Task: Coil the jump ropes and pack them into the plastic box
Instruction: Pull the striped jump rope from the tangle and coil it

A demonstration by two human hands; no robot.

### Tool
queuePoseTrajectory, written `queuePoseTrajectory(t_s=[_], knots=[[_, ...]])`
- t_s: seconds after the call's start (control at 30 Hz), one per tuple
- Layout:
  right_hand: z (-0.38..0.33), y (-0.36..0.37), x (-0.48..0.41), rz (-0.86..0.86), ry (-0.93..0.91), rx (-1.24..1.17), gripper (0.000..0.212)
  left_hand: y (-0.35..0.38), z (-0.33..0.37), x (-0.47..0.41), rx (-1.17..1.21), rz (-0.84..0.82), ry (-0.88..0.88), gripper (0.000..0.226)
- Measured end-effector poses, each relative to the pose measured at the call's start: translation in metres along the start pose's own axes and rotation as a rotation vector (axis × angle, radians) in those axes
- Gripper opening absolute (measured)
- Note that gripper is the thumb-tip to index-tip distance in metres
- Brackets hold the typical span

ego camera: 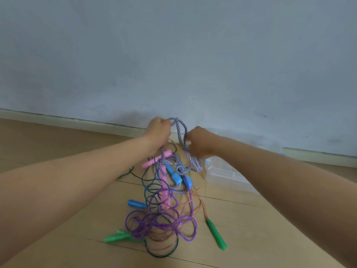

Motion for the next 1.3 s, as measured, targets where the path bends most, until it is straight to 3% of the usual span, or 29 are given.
queuePoseTrajectory(t_s=[0.07,0.13,0.2,0.3,0.37,0.47,0.53,0.57,0.67,0.77,0.87,0.97,1.13,1.2,1.3], knots=[[-0.011,0.006,0.001,-0.050,-0.020,0.019,0.014,0.000,0.019,0.004,0.182,-0.017,-0.107,0.027],[-0.018,0.007,0.004,-0.066,-0.050,-0.036,0.028,-0.002,0.041,0.005,0.322,-0.038,-0.110,0.028],[-0.025,0.008,0.007,-0.091,-0.086,-0.289,0.042,-0.004,0.064,0.008,0.512,-0.079,-0.091,0.030],[-0.032,0.000,0.003,0.092,-0.080,-0.658,0.030,-0.005,0.091,0.021,0.688,-0.210,-0.029,0.024],[-0.027,-0.004,-0.004,0.273,0.008,-0.805,0.023,-0.007,0.094,0.023,0.594,-0.243,0.040,0.025],[-0.019,-0.010,-0.004,0.390,0.124,-0.969,0.025,-0.017,0.075,0.008,0.291,-0.075,0.078,0.020],[-0.013,-0.017,-0.001,0.507,0.149,-1.039,0.023,-0.024,0.053,-0.005,0.241,0.028,-0.018,0.053],[-0.012,-0.021,0.002,0.562,0.154,-1.092,0.021,-0.023,0.042,-0.010,0.238,0.019,-0.070,0.056],[-0.011,-0.030,0.008,0.698,0.163,-1.275,0.021,-0.011,0.005,-0.011,0.000,-0.156,-0.107,0.034],[-0.018,-0.035,0.016,0.780,0.101,-1.420,0.024,0.009,-0.028,-0.001,-0.337,-0.423,0.027,0.041],[-0.020,-0.044,0.022,0.904,0.052,-1.287,0.031,0.021,-0.047,0.009,-0.632,-0.474,0.143,0.025],[-0.016,-0.056,0.023,1.075,0.009,-1.158,0.029,0.029,-0.062,0.013,-0.658,-0.533,0.198,0.019],[-0.007,-0.071,0.021,1.332,-0.142,-0.420,0.014,0.023,-0.071,-0.005,-0.682,-0.341,0.164,0.016],[0.001,-0.065,0.011,1.250,-0.099,-0.161,0.017,0.021,-0.061,-0.005,-0.651,-0.284,0.185,0.029],[0.010,-0.048,0.000,0.783,0.116,0.164,0.024,0.019,-0.048,-0.006,-0.481,-0.219,0.147,0.031]])
Point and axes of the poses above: each hand's wrist, its own x-axis away from the middle knuckle, its own y-axis out of the palm, z = x × y, the point moved 4 cm from there along -x, towards the middle knuckle, and after that the axes turned 10 degrees about -y, right-handed, at the moved point
